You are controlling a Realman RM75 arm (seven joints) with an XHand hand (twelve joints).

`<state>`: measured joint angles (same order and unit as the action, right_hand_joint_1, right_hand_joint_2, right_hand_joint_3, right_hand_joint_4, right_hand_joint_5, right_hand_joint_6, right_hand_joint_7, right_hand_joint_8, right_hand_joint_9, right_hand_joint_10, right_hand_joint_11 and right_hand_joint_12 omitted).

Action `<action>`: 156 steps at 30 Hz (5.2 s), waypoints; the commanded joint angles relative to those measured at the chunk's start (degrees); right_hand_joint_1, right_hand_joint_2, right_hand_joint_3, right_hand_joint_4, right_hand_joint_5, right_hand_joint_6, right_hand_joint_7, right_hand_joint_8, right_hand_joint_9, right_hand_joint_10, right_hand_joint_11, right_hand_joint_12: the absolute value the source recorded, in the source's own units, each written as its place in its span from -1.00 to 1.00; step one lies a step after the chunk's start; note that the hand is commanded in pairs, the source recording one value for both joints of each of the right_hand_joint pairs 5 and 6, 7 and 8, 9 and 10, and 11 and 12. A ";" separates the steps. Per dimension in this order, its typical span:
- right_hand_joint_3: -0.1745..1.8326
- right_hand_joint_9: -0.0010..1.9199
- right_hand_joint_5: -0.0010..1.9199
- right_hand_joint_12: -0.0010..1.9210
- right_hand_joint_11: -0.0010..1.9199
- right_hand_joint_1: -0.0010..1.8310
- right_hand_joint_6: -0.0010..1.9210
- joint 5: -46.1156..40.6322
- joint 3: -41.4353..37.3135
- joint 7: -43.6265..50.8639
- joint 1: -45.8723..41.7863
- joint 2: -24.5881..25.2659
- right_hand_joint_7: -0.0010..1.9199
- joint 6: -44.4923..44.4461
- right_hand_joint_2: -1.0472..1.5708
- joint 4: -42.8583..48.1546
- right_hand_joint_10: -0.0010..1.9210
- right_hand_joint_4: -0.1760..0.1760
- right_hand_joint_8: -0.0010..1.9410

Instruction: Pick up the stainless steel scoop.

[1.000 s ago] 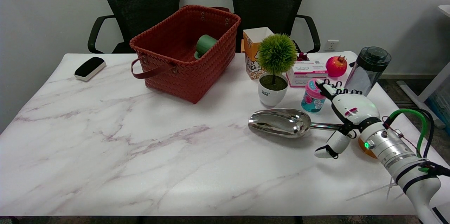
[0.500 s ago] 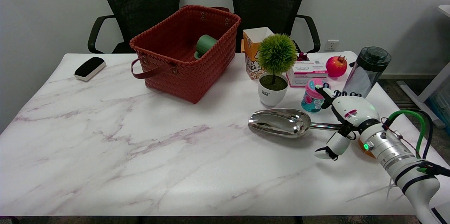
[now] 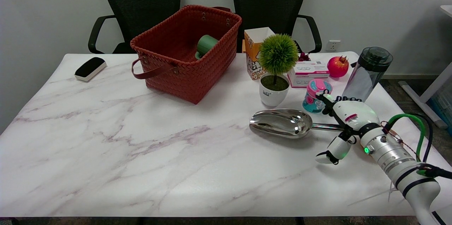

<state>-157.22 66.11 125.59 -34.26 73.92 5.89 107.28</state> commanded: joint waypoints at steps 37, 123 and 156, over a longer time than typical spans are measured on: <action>-0.10 -0.14 -0.59 0.21 0.21 0.23 -0.59 -0.05 2.67 -1.38 -0.24 -1.17 -0.18 -3.47 -0.38 -0.01 -0.14 0.00 -0.19; -0.09 0.82 0.67 1.00 1.00 0.34 0.67 1.40 5.56 -12.52 4.16 -5.90 1.00 -13.69 -0.01 -0.33 0.82 0.00 0.98; -0.26 0.84 1.00 1.00 1.00 0.16 1.00 30.64 12.29 -35.74 5.74 -9.31 1.00 -17.73 0.65 0.00 0.84 0.00 0.98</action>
<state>-134.51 75.88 97.16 -28.84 65.23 -11.29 106.95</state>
